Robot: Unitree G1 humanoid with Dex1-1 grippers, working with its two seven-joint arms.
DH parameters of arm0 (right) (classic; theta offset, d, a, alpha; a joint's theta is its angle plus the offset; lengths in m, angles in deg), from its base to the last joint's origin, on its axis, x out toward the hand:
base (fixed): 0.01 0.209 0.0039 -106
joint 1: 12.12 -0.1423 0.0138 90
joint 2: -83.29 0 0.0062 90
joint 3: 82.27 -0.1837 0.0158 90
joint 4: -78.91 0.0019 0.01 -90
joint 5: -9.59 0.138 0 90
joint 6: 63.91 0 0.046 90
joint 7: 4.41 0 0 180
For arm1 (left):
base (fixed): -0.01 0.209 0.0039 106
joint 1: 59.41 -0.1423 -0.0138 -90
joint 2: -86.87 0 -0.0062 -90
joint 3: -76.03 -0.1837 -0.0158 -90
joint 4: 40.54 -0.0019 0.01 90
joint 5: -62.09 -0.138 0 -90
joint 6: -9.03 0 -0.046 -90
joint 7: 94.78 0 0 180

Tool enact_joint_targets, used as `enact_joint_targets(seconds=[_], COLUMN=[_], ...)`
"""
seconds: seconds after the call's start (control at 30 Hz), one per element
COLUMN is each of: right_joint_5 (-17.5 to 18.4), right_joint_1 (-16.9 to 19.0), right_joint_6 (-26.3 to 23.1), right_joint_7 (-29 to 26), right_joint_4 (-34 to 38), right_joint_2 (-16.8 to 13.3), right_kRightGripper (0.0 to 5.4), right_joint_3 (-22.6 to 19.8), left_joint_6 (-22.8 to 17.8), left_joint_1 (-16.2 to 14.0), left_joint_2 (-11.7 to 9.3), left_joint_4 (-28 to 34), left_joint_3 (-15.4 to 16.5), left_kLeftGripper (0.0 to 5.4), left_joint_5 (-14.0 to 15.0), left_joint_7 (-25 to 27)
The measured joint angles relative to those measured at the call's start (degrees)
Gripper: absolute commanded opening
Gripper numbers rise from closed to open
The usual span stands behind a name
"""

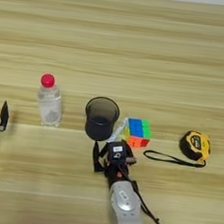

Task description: Move the objects on the table

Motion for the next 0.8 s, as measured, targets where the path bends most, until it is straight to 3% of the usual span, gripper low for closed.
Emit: enact_joint_targets(seconds=[0.37, 0.8], right_joint_5=[1.8, 1.9], right_joint_1=[5.3, 3.9], right_joint_6=[-7.4, -7.3], right_joint_7=[-2.4, -1.7], right_joint_4=[10.2, 7.9], right_joint_2=[-0.4, -0.4], right_kRightGripper=[2.82, 1.45], right_joint_3=[-0.3, -1.6], left_joint_6=[0.0, 0.0], left_joint_1=[0.0, 0.0], left_joint_2=[0.3, 0.3], left_joint_4=[0.1, 0.1], left_joint_3=[-0.1, -0.1], left_kLeftGripper=[5.4, 5.4], left_joint_5=[0.0, 0.0], left_joint_7=[0.0, 0.0])
